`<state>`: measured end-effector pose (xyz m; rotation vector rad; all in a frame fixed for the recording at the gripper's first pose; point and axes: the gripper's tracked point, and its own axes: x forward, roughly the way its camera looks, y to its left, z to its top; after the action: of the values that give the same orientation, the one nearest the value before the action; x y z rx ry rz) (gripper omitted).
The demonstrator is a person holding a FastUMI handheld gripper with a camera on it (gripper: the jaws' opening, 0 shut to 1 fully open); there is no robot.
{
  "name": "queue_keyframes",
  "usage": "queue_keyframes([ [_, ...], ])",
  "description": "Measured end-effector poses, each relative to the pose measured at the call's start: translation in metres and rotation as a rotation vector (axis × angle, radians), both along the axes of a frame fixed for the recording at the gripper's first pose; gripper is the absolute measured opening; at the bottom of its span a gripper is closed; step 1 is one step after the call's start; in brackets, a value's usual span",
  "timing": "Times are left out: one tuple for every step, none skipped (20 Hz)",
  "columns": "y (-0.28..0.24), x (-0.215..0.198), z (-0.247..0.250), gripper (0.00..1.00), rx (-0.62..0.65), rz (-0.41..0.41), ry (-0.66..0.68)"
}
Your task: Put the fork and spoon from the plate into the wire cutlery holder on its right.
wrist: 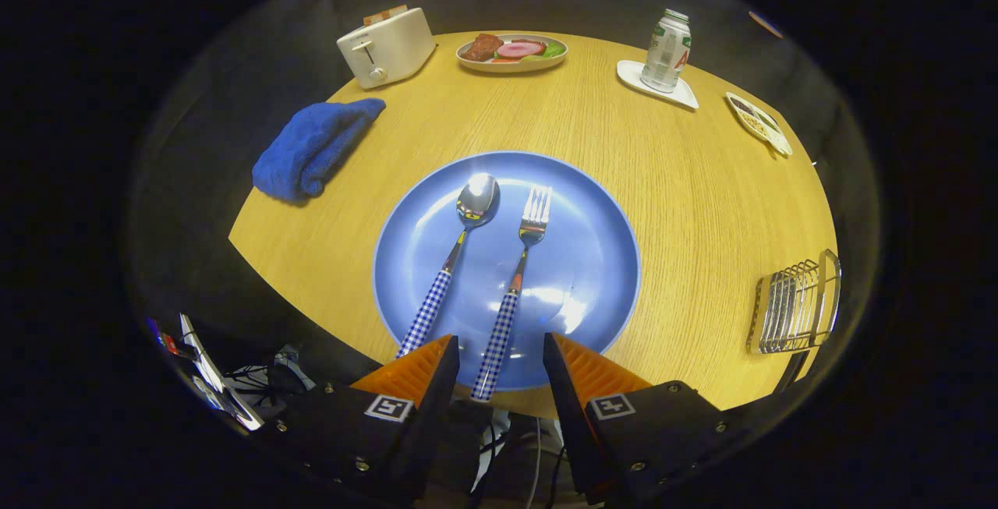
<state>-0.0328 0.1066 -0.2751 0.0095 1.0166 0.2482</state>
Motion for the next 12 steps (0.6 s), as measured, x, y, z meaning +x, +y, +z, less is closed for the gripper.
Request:
queue_keyframes([
  [0.004,0.004,-0.002,0.68,0.013,0.009,0.004],
  [0.002,-0.001,0.005,0.53,0.011,0.001,0.014],
  [0.0,0.002,-0.005,0.38,0.002,-0.003,0.022],
  [-0.002,0.003,-0.009,0.23,-0.004,-0.009,0.038],
  [-0.002,0.0,-0.011,0.23,-0.007,-0.013,0.057],
  [-0.001,0.002,-0.012,0.23,-0.005,-0.013,0.06],
  [-0.003,0.001,-0.014,0.23,-0.01,-0.017,0.068],
  [-0.002,0.0,-0.014,0.07,-0.014,-0.008,0.079],
  [-0.003,0.0,-0.012,0.07,-0.012,-0.005,0.078],
  [-0.005,0.002,-0.009,0.06,-0.012,-0.006,0.07],
  [-0.007,0.003,-0.006,0.07,-0.022,0.001,0.063],
  [-0.011,0.007,-0.002,0.07,-0.037,0.008,0.05],
])
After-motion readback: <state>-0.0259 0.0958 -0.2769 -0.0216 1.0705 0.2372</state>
